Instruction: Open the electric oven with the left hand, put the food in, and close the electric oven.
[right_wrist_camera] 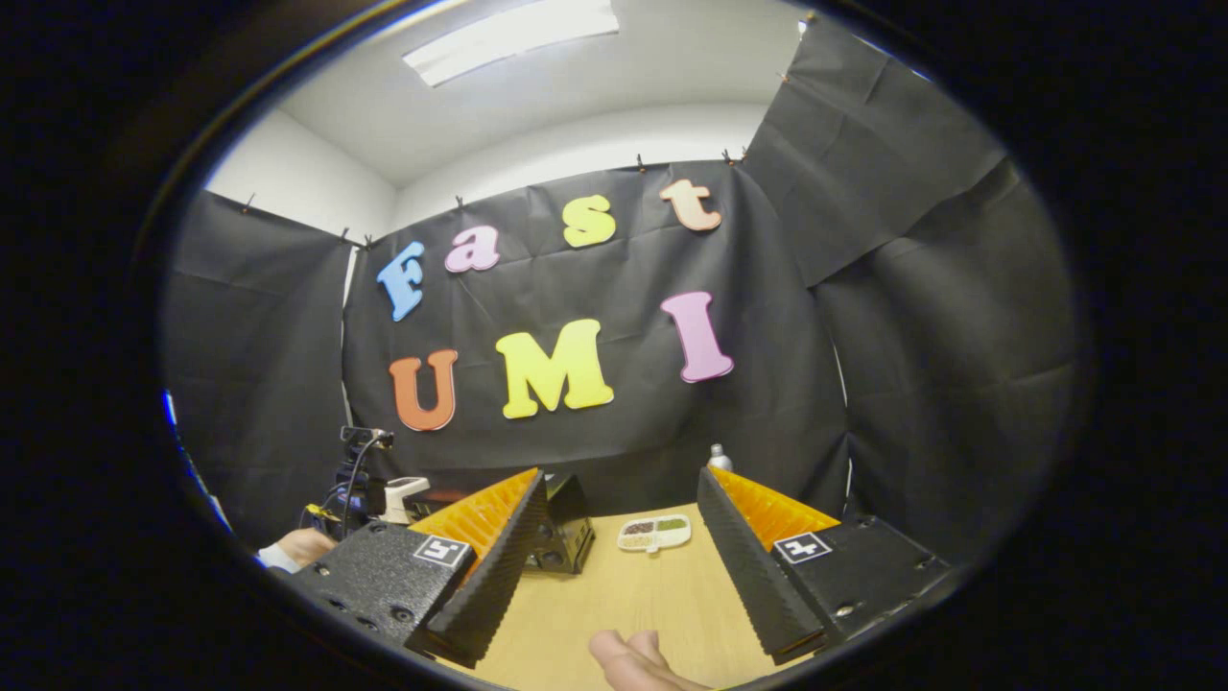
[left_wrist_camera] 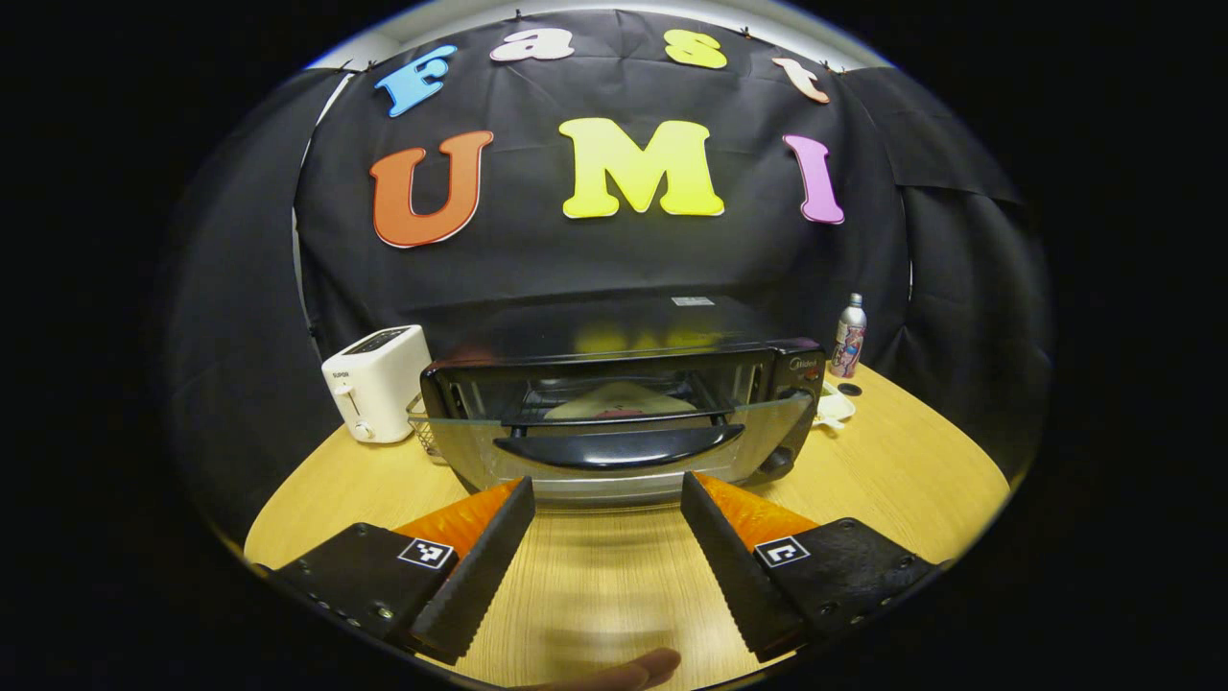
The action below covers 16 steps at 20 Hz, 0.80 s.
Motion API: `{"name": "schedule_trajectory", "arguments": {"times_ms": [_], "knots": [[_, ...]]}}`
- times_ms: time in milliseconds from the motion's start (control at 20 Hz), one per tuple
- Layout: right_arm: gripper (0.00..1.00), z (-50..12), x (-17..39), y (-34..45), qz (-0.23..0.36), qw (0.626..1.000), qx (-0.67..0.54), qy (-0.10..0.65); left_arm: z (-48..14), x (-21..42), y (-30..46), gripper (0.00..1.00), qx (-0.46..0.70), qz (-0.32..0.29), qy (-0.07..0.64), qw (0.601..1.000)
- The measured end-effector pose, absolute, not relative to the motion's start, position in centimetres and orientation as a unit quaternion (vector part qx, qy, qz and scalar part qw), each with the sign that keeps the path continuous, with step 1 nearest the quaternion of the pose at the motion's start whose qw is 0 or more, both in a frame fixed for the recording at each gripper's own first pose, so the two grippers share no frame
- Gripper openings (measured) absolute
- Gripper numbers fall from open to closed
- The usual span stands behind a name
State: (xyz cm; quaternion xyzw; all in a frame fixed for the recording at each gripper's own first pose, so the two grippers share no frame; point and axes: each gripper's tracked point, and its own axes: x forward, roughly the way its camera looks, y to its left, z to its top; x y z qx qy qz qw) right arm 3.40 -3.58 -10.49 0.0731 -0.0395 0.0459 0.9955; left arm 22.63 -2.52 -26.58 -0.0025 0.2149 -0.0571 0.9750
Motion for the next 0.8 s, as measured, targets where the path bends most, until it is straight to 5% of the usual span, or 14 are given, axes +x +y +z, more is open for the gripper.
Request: {"name": "schedule_trajectory", "arguments": {"times_ms": [800], "knots": [[0.95, -8.5, -1.4, -3.5, 0.02, 0.997, 0.08, -0.002, -16.3, 11.0, 0.9, 0.98, -0.011, -0.023, 0.137, 0.99]]}}
